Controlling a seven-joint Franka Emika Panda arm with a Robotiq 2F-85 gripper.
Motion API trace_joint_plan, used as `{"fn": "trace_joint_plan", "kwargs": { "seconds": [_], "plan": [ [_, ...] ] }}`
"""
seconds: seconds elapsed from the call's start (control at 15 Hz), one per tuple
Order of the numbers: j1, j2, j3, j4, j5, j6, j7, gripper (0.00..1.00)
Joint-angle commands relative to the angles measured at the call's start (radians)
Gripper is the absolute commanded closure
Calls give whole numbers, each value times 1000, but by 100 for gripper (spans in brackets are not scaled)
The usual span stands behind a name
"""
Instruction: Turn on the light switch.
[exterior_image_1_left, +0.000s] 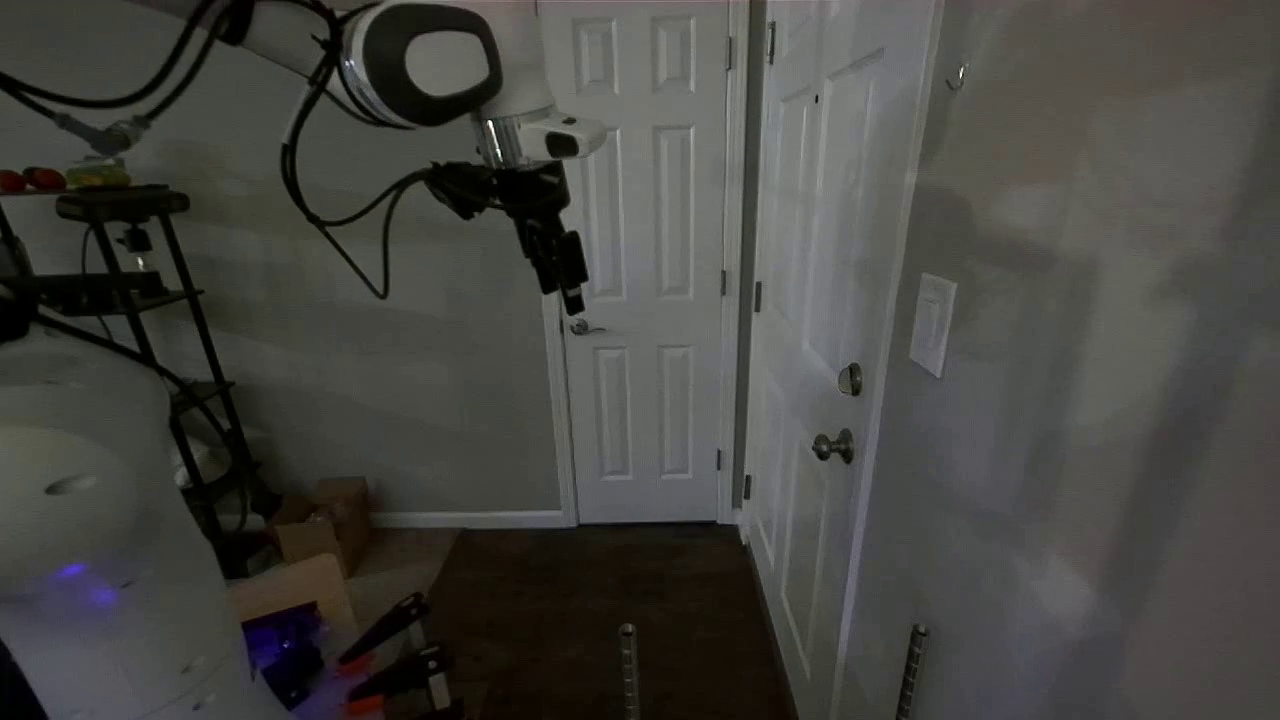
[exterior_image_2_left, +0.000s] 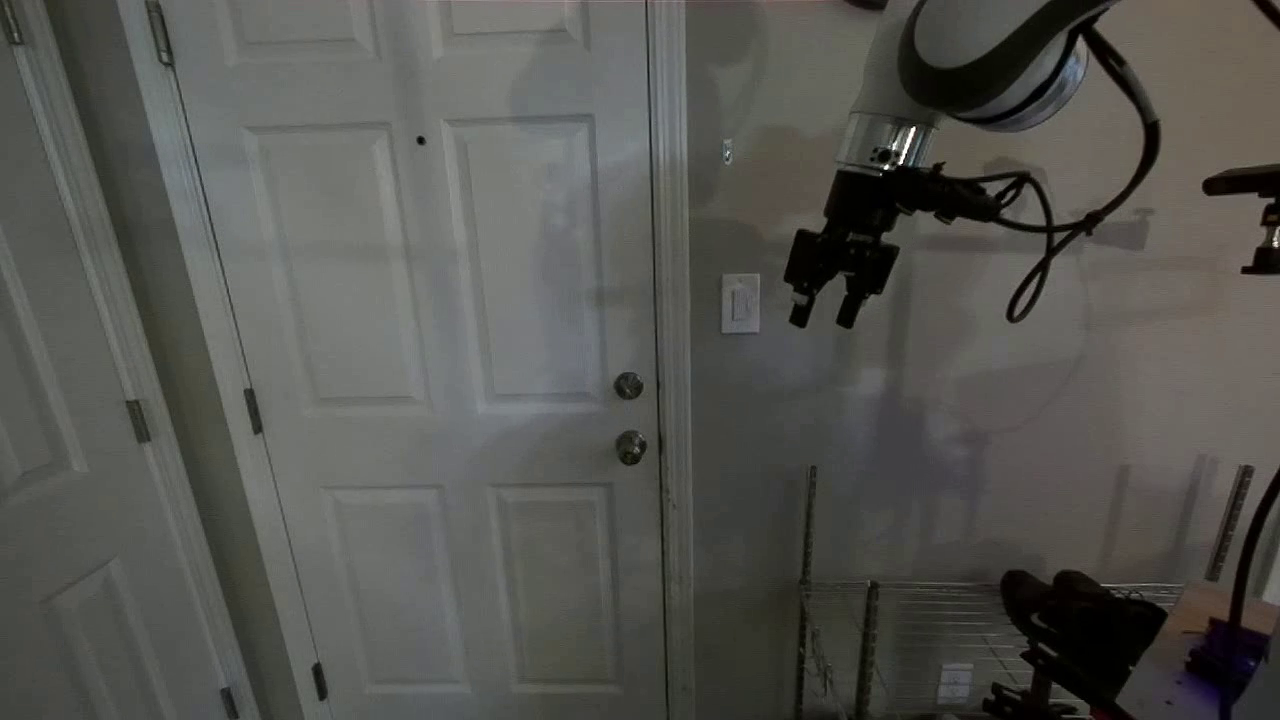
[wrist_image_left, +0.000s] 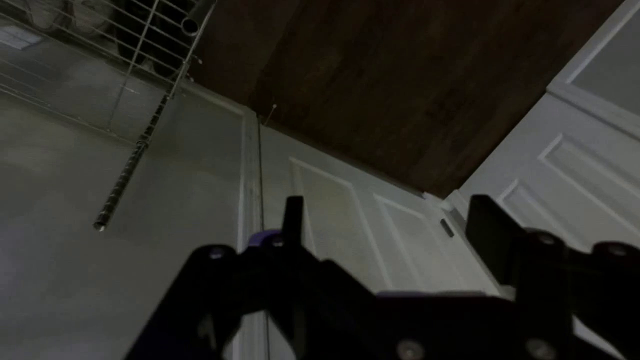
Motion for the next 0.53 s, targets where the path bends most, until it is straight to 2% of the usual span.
{"fn": "trace_joint_plan", "kwargs": {
  "seconds": [0.0, 0.27, 0.47],
  "plan": [
    [-50, 137, 39, 65, -74, 110, 120, 47],
    [-92, 266, 70, 147, -175, 178, 275, 74],
    [-105, 334, 74, 214, -258, 167, 381, 93]
  ]
}}
